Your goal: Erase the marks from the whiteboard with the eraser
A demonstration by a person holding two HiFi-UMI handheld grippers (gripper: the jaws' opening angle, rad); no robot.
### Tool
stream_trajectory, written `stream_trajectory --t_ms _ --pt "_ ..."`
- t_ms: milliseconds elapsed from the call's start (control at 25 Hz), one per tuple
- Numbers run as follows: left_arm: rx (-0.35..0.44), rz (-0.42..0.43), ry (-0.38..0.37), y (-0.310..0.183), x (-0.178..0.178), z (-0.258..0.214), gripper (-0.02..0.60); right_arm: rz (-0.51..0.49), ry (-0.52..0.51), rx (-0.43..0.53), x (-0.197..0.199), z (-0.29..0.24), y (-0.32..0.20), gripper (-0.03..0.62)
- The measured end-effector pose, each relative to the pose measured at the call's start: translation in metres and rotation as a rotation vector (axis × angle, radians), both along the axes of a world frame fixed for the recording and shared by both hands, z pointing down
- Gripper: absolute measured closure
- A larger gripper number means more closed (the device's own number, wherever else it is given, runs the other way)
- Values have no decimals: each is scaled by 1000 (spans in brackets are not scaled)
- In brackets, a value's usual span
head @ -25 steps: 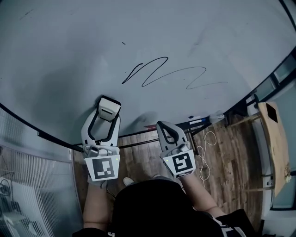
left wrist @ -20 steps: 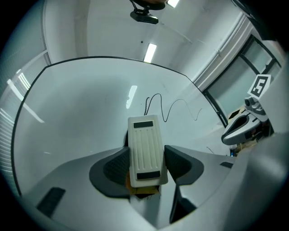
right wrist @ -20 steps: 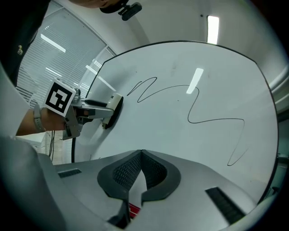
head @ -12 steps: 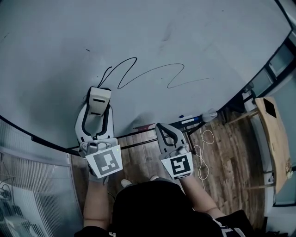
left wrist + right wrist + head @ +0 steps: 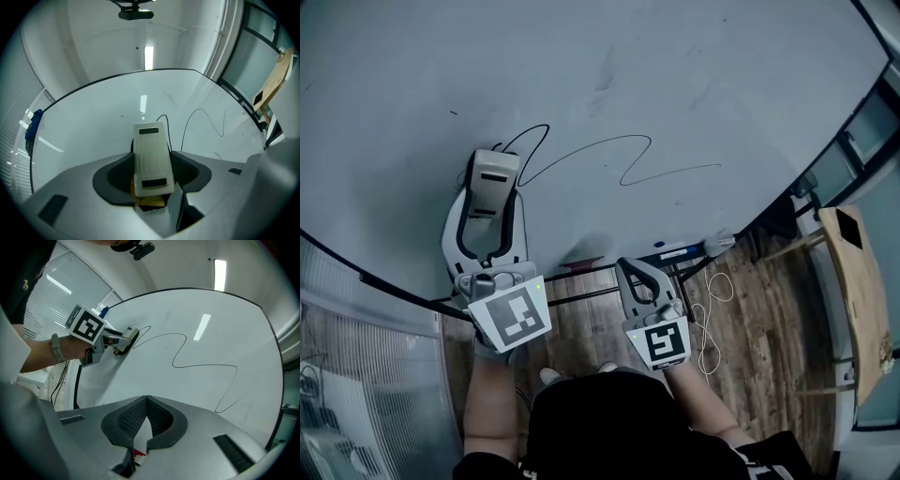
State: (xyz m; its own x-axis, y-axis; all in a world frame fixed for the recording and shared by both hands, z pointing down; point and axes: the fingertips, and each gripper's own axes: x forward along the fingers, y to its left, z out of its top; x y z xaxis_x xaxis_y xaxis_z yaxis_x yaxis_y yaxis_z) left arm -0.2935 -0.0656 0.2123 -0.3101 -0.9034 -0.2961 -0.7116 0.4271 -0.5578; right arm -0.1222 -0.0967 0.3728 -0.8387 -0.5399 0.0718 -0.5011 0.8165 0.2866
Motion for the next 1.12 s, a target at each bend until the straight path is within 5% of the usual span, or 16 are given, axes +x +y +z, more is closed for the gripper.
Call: stream_trajectory --t_ms 440,720,1120 --pt "60 37 -92 -29 45 -59 324 30 -20 16 36 -5 -7 568" --pt "91 112 -127 -52 79 -57 324 91 -27 0 48 -3 -10 568" --pt "52 160 -58 -41 63 -17 322 53 -3 -24 19 6 5 568"
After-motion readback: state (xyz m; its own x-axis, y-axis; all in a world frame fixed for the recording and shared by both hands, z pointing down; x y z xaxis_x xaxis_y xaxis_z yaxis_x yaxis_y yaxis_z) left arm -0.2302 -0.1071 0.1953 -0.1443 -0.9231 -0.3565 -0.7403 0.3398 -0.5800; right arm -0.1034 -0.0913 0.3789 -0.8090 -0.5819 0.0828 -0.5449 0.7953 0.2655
